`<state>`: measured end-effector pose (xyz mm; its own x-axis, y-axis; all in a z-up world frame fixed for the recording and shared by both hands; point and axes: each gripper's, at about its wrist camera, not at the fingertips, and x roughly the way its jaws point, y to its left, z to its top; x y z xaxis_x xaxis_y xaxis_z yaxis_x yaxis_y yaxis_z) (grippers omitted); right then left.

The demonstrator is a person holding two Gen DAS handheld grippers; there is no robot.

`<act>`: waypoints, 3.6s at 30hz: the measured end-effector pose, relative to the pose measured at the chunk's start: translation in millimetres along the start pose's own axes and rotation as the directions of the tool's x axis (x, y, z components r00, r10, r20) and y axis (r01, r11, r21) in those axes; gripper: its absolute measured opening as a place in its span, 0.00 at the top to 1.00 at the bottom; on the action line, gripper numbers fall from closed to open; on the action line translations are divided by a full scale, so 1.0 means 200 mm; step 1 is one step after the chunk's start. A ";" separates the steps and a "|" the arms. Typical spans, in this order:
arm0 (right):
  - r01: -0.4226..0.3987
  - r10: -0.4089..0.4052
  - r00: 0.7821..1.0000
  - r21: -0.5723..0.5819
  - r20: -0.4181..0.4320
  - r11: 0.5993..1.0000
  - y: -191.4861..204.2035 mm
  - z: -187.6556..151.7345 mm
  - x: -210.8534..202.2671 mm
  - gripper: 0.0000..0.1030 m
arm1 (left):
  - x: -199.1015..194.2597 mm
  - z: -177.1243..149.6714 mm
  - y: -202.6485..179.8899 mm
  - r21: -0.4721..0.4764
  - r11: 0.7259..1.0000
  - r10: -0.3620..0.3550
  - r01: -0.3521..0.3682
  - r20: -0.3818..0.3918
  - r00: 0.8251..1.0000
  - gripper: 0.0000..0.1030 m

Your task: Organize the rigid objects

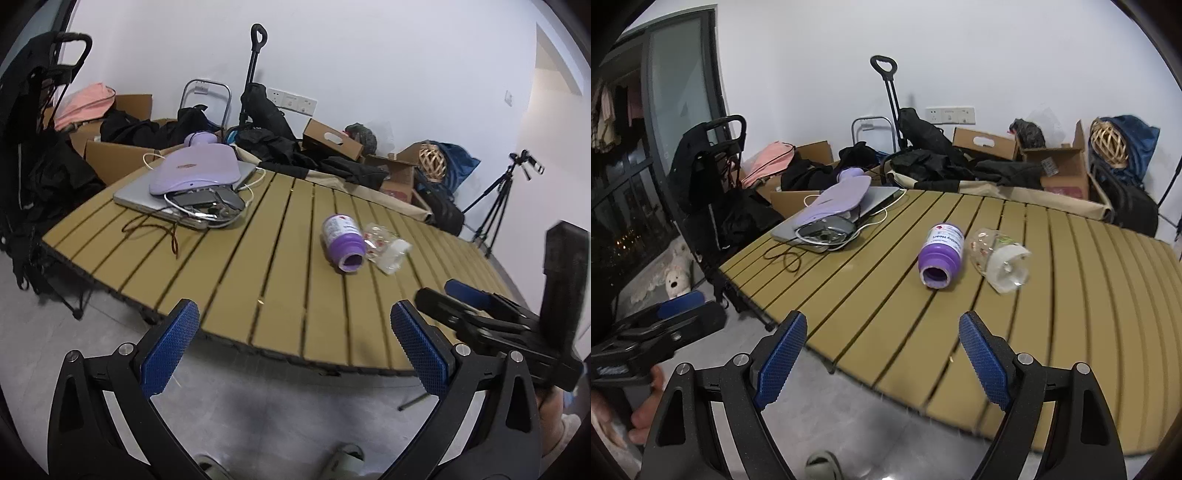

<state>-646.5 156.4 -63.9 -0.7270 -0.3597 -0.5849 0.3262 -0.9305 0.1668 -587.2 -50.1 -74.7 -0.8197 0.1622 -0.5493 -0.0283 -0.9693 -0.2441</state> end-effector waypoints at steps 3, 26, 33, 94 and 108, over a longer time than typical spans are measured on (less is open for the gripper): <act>0.044 -0.044 0.999 0.001 -0.029 0.999 -0.05 0.01 0.19 0.14 | 0.11 0.03 0.01 0.045 0.998 0.053 -0.053 0.017 0.998 0.00; -0.106 0.073 0.974 -0.147 -0.216 0.983 -0.18 0.11 0.84 0.36 | 0.77 0.28 -0.08 0.157 0.984 -0.070 0.087 -0.112 0.991 0.00; -0.223 0.175 0.948 -0.162 -0.265 0.961 -0.25 0.04 0.73 0.36 | 1.01 0.40 -0.07 0.000 0.993 -0.115 0.116 -0.143 0.983 0.22; -0.500 0.544 0.830 0.269 -0.122 0.823 -0.41 0.54 0.72 0.21 | 0.78 0.35 -0.30 0.370 0.905 -0.252 0.208 0.073 0.965 0.42; -0.280 0.237 0.958 -0.366 -0.159 0.887 -0.09 0.64 0.78 0.34 | 0.98 0.44 -0.24 0.327 0.908 -0.285 0.261 0.028 0.958 0.42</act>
<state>-841.9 107.8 -56.9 -0.5231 -0.5543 -0.6474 0.7145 -0.6993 0.0214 -797.1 12.4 -101.0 -0.7935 0.4267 -0.4339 -0.4263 -0.8986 -0.1040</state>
